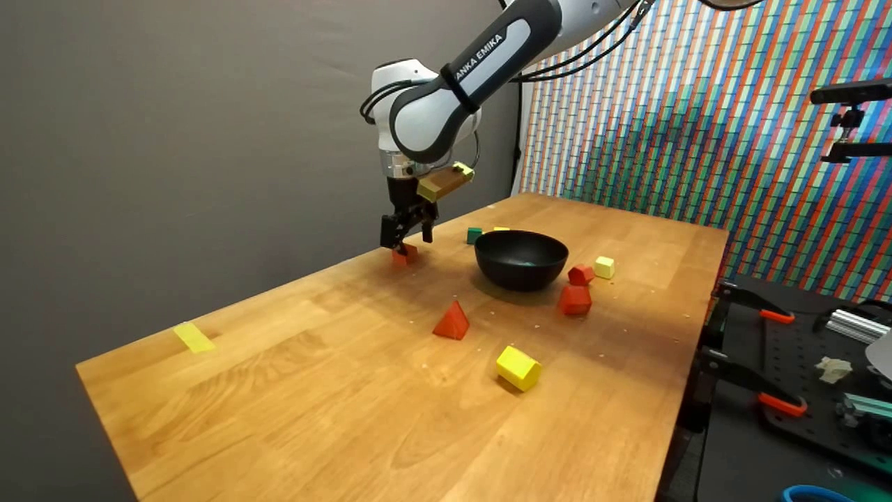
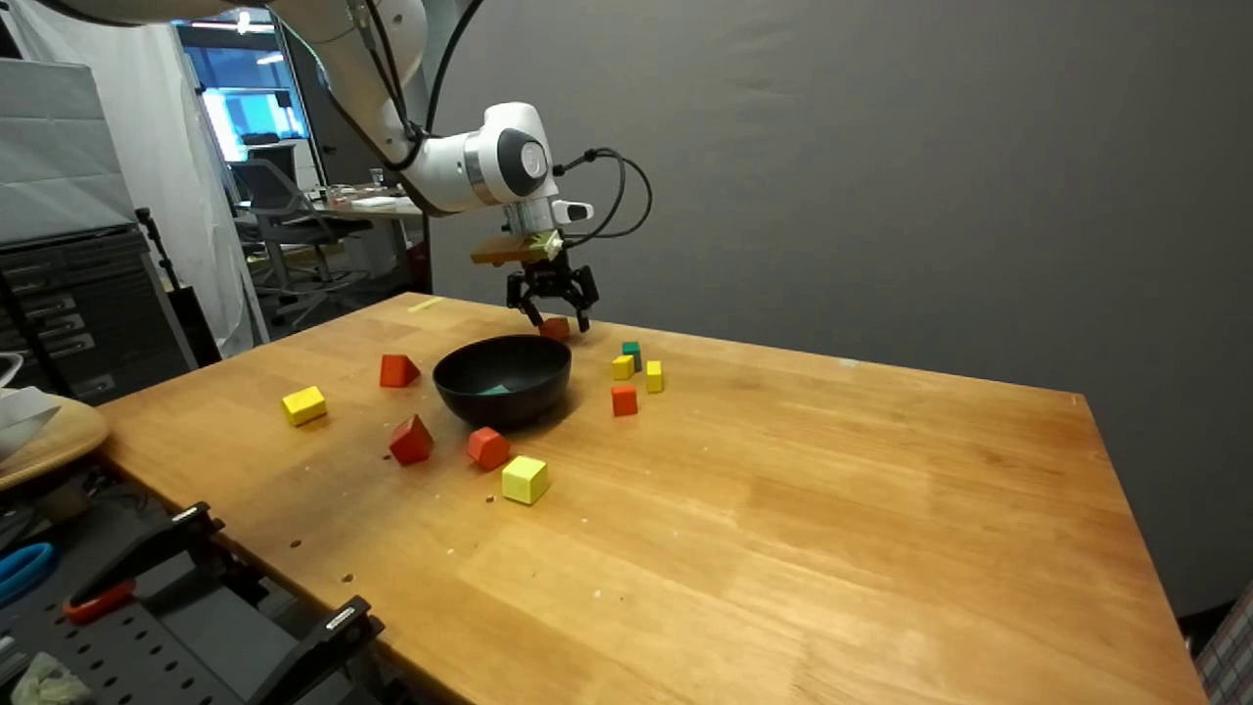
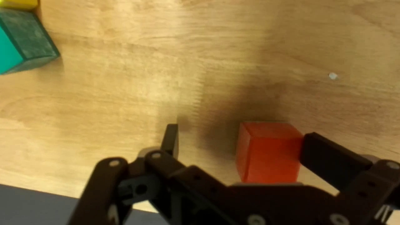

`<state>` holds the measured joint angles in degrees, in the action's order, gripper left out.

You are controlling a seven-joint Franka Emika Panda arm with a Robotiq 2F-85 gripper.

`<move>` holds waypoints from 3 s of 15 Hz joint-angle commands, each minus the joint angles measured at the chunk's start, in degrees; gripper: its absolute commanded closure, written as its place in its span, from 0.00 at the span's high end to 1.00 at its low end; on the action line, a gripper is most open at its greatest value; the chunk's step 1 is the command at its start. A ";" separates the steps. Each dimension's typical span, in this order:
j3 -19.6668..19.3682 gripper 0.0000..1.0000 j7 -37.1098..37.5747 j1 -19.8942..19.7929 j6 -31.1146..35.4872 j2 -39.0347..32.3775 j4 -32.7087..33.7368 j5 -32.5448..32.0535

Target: Put all the blocks in the bowl

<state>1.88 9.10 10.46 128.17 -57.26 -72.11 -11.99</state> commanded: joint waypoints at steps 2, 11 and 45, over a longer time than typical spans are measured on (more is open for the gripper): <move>0.55 1.00 -3.27 0.72 -7.51 -7.34 14.52 3.63; -0.37 0.42 -2.34 1.57 -15.07 -11.06 23.43 4.15; -5.28 0.70 22.27 -3.37 0.12 43.91 -55.76 13.51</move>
<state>-2.85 32.00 8.01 122.07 -21.26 -116.66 2.63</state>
